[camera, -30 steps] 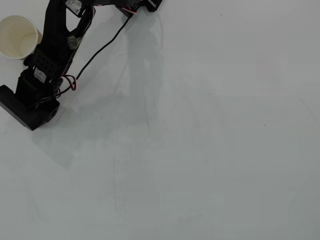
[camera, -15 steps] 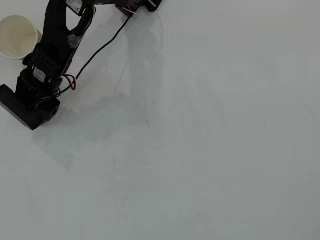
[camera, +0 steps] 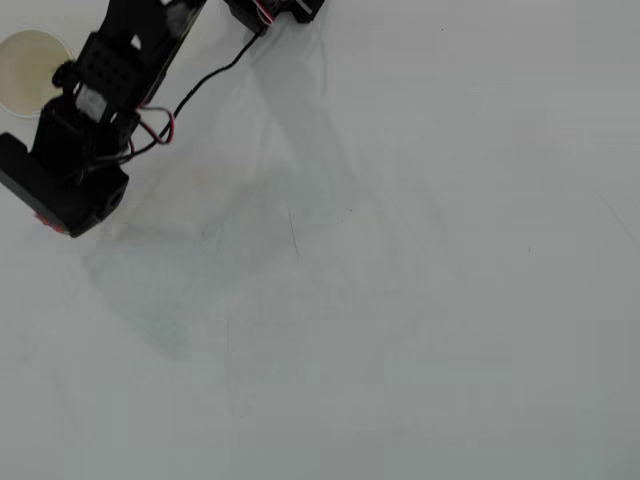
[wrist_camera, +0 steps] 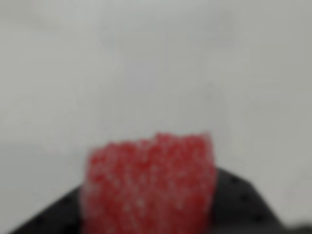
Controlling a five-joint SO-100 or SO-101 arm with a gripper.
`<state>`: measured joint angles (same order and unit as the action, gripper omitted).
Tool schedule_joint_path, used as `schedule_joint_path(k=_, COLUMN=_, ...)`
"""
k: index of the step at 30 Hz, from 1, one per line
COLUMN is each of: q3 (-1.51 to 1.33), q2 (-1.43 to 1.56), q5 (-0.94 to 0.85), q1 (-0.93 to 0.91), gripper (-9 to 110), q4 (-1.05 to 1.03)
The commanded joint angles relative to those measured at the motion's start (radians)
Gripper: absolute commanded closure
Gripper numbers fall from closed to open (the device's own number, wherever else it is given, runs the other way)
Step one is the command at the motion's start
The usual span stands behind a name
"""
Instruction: Pick up the cube and drop it in the cup.
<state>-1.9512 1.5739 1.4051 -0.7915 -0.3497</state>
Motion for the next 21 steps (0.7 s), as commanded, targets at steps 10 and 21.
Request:
schedule_joint_path(k=10, q3=-0.169, q2=0.463, q5=0.002, q1=-0.066, gripper=102, q4=-0.017)
schedule_joint_path(k=21, q3=-0.351, q2=0.733, q5=-0.003, q1=-0.196, gripper=102, q4=-0.017)
